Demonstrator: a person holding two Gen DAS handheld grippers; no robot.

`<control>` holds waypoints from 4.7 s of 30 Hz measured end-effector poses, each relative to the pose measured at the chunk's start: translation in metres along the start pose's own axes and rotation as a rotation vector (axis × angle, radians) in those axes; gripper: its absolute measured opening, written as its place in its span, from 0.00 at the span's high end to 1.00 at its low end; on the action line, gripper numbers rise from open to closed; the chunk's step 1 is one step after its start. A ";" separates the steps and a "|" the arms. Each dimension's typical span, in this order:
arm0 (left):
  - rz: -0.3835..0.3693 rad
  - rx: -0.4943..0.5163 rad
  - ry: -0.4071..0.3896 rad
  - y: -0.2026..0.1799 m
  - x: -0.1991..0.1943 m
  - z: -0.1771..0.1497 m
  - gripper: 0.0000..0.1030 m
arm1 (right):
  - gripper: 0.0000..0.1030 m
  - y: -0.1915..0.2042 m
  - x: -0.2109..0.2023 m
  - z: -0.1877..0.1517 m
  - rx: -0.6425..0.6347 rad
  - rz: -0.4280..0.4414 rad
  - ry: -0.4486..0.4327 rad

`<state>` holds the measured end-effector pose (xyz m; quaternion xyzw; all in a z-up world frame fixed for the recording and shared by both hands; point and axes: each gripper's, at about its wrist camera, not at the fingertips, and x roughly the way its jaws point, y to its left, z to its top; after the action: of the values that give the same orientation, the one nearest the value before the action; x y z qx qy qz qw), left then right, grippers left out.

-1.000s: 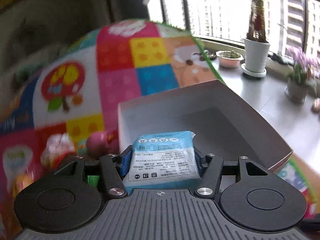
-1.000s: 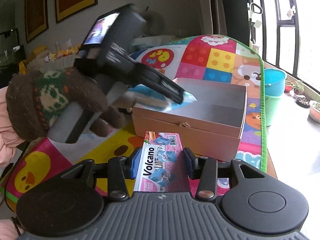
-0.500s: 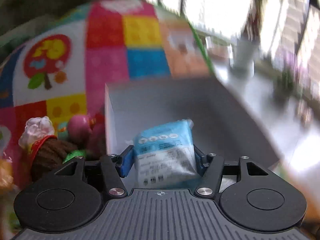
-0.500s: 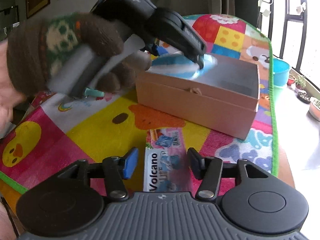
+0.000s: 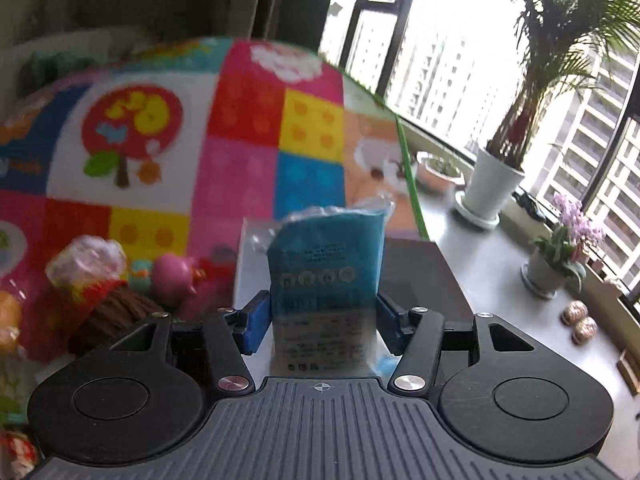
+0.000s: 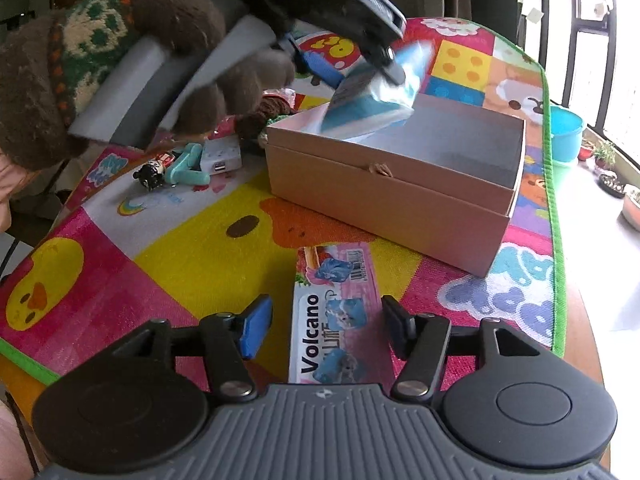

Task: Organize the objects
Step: 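Lower the pouch into the pink box and open the left gripper while the right carries the Volcano box, then lower the Volcano box into the pink box and open the right gripper, then grasp the knitted doll with red hat with the left gripper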

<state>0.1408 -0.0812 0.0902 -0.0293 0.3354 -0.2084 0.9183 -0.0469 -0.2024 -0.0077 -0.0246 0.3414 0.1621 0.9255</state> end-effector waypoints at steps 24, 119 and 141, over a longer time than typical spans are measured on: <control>-0.048 -0.123 -0.135 0.064 -0.096 -0.064 0.47 | 0.58 -0.047 -0.019 0.117 0.168 -0.049 -0.118; 0.136 -0.403 -0.037 0.122 -0.037 -0.028 0.47 | 0.12 0.009 -0.003 0.076 -0.038 -0.120 -0.211; 0.185 -0.402 0.025 0.125 0.020 -0.005 0.41 | 0.00 -0.002 0.034 0.024 0.220 0.051 -0.059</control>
<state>0.1965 0.0251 0.0502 -0.1783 0.3829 -0.0524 0.9049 -0.0073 -0.1907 -0.0116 0.0904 0.3301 0.1477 0.9279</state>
